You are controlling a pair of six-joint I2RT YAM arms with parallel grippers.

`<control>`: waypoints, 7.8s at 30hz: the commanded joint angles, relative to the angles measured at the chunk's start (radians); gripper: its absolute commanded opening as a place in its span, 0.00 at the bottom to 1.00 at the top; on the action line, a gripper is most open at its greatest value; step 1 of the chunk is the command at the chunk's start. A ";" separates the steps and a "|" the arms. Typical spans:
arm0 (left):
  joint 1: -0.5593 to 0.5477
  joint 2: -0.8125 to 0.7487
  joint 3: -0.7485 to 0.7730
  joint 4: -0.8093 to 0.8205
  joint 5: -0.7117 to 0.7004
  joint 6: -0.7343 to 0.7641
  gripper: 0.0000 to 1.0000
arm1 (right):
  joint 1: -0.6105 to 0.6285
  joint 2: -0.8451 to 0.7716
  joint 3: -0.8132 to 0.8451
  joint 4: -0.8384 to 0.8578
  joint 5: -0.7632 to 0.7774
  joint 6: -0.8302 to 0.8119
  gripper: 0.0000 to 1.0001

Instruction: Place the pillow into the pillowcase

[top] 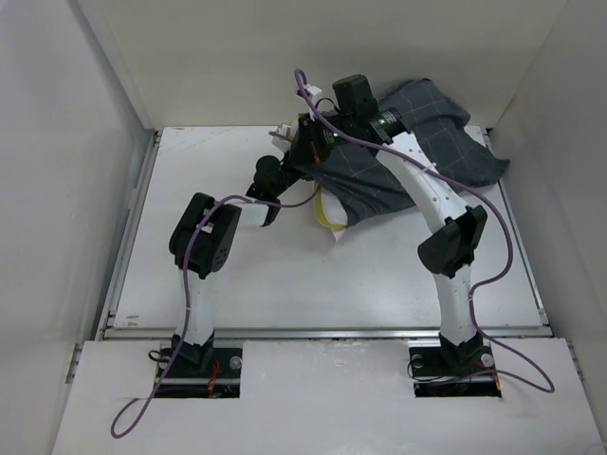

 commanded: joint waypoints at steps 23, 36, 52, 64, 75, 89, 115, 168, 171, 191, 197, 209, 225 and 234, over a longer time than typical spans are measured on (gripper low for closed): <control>0.008 -0.709 -0.414 -0.902 -0.449 0.350 1.00 | -0.123 -0.238 -0.319 0.067 0.110 0.042 1.00; -0.141 -0.890 -0.639 -0.907 -0.118 0.506 1.00 | -0.105 -0.715 -1.041 0.118 0.598 0.134 1.00; -0.205 -0.534 -0.433 -0.826 -0.024 0.668 0.23 | -0.263 -0.489 -1.050 0.498 0.526 0.182 1.00; -0.205 -0.429 -0.245 -0.780 0.074 0.704 0.01 | -0.221 -0.893 -1.363 0.442 0.530 0.045 1.00; -0.214 -0.418 -0.199 -0.760 0.106 0.704 0.00 | -0.008 -0.808 -1.562 0.626 0.602 0.159 0.94; -0.214 -0.425 -0.198 -0.722 0.053 0.686 0.00 | 0.024 -0.761 -1.473 0.638 0.810 0.158 0.00; -0.188 -0.416 -0.257 -0.670 0.018 0.431 0.94 | 0.244 -0.880 -1.146 0.227 0.412 -0.136 0.61; 0.188 -0.040 0.103 -0.653 0.244 0.335 0.02 | 0.118 0.225 0.089 0.141 0.692 -0.120 0.00; 0.159 -0.030 0.114 -0.558 0.312 0.313 0.00 | 0.118 0.147 0.126 0.141 0.443 -0.110 0.00; 0.100 0.202 0.152 0.261 0.461 -0.277 0.47 | 0.127 0.032 0.111 0.231 -0.025 0.099 0.00; 0.169 -0.075 -0.089 -0.014 0.391 -0.010 0.85 | 0.076 0.018 0.018 0.219 0.131 0.119 0.10; 0.317 -0.468 -0.263 -1.125 -0.324 0.275 0.99 | 0.020 -0.114 -0.129 0.228 0.209 0.082 1.00; 0.349 -0.666 -0.457 -0.966 -0.133 0.259 0.69 | 0.098 -0.261 -0.463 0.063 0.697 -0.099 1.00; 0.125 -0.502 -0.284 -0.901 -0.013 0.321 1.00 | -0.038 -0.508 -0.857 0.285 0.822 0.129 1.00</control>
